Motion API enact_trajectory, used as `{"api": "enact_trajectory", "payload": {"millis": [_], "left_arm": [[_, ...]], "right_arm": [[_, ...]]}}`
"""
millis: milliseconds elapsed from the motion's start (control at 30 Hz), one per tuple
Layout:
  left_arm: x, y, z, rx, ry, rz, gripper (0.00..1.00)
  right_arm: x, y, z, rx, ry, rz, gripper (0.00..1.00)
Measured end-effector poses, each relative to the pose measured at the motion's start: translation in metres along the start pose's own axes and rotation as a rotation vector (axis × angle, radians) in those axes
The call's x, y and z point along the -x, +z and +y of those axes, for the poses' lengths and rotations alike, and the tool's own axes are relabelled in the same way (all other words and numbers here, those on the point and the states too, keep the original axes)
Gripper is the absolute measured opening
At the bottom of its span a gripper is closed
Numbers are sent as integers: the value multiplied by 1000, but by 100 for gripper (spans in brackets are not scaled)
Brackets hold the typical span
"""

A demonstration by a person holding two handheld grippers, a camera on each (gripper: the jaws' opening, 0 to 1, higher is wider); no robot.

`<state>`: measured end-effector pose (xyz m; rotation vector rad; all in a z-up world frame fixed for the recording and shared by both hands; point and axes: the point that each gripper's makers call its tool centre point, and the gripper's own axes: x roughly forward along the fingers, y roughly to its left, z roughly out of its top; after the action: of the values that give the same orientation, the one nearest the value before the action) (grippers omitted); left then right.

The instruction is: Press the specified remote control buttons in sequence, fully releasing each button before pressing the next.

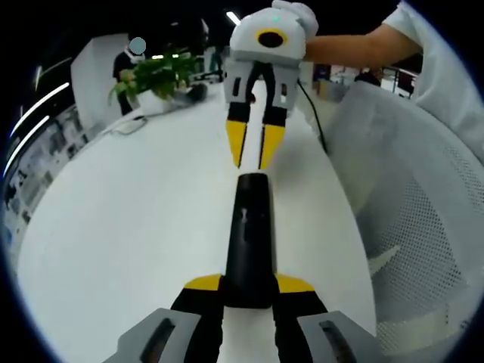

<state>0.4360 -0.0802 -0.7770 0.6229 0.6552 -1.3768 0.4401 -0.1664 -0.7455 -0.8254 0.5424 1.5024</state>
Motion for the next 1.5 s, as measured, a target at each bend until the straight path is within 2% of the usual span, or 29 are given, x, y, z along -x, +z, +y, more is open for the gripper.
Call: {"api": "enact_trajectory", "payload": {"millis": [167, 467, 867, 1000, 1500], "left_arm": [[0, 0, 0, 0, 2, 0, 23], [1, 0, 0, -1, 3, 0, 23], [1, -1, 0, 0, 4, -3, 23], [0, 0, -1, 2, 4, -1, 23], [0, -1, -1, 0, 4, -3, 23]], "right_arm": [[5, -3, -1, -1, 4, 31, 0], [5, -8, 3, 16, 50, 126, 0], [-3, -17, 4, -94, 101, 267, 0], [-7, -23, 4, -86, 104, 309, 0], [-9, -24, 8, -82, 128, 342, 0]]}}
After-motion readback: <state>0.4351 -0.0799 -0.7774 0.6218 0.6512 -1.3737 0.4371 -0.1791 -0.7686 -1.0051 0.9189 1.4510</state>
